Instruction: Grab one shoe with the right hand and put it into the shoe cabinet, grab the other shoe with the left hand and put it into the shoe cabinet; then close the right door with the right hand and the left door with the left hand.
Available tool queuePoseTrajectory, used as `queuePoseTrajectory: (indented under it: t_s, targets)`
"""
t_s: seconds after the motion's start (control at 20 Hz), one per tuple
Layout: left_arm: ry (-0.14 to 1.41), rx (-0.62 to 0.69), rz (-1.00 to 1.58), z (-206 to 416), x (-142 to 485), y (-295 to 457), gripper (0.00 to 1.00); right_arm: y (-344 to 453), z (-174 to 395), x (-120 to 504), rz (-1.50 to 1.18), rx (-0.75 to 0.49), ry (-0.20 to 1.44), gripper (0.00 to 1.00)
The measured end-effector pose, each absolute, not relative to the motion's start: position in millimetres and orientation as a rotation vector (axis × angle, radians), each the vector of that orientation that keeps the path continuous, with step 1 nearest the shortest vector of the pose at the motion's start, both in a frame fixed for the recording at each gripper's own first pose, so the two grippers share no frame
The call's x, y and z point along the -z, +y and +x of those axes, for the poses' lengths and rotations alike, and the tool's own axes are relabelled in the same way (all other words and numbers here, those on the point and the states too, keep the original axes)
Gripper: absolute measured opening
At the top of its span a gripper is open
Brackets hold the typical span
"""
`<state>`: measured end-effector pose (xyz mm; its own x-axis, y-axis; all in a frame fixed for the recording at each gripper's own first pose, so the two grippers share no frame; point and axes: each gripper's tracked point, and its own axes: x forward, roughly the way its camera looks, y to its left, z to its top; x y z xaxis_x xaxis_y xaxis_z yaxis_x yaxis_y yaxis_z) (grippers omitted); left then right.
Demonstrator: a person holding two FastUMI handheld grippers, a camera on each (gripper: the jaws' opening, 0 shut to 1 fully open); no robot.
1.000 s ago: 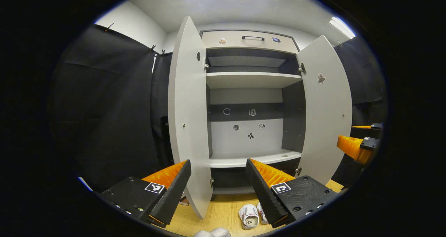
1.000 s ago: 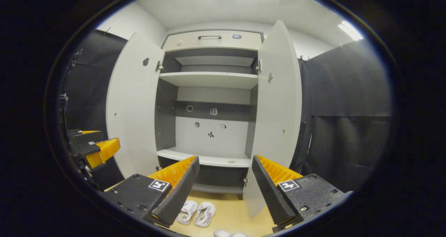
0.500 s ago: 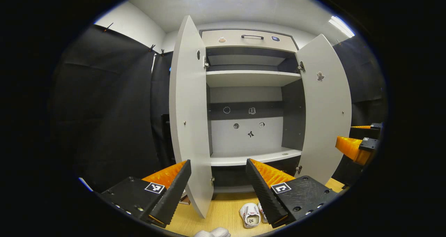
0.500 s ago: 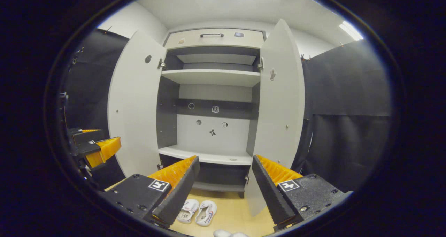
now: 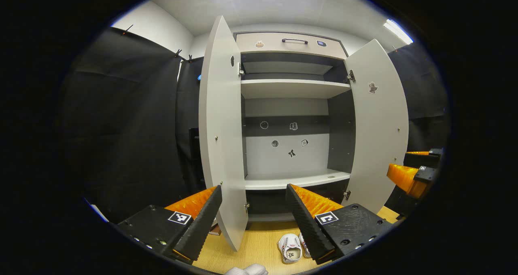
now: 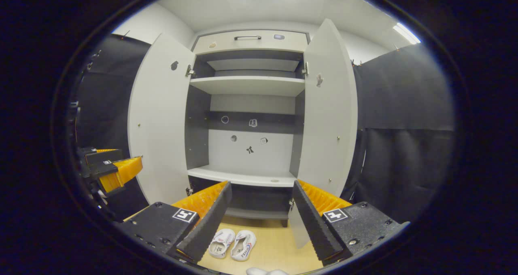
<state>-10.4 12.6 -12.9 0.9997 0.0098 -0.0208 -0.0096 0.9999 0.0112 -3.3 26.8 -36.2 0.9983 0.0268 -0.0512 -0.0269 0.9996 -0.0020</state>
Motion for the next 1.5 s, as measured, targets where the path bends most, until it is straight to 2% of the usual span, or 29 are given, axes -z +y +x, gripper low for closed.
queuePoseTrajectory:
  t_s: [0.6, 0.65, 0.7, 0.8, 0.9, 1.05, 1.25, 1.3, 1.35, 1.45, 1.5]
  targets:
    - [0.036, -0.085, -0.002, -26, 36, 51, 0.96, 77, 24, 291, -0.086, -0.107, 0.44, 0.99]
    - [0.043, -0.088, -0.005, -27, 39, 51, 1.0, 81, 28, 315, -0.088, -0.109, 0.484, 0.98]
    - [0.049, -0.094, -0.004, -27, 41, 51, 0.96, 87, 31, 339, -0.068, -0.126, 0.54, 0.98]
    - [0.057, -0.105, 0.01, -27, 42, 51, 0.96, 95, 41, 377, -0.028, -0.133, 0.624, 0.94]
    - [0.056, -0.11, 0.037, -26, 41, 49, 0.96, 100, 59, 400, 0.007, -0.131, 0.672, 0.93]
    - [0.066, -0.113, 0.059, -22, 43, 43, 0.96, 109, 81, 409, 0.105, -0.142, 0.702, 0.78]
    - [0.08, -0.129, 0.064, -16, 46, 39, 0.96, 119, 108, 419, 0.181, -0.163, 0.733, 0.65]
    - [0.082, -0.133, 0.064, -15, 48, 40, 0.96, 121, 112, 423, 0.189, -0.165, 0.739, 0.56]
    - [0.086, -0.138, 0.062, -13, 49, 40, 0.97, 121, 118, 427, 0.186, -0.163, 0.744, 0.64]
    - [0.096, -0.143, 0.06, -10, 52, 40, 0.97, 125, 127, 436, 0.203, -0.156, 0.762, 0.64]
    - [0.099, -0.146, 0.06, -9, 53, 40, 1.0, 125, 132, 438, 0.208, -0.141, 0.761, 0.64]
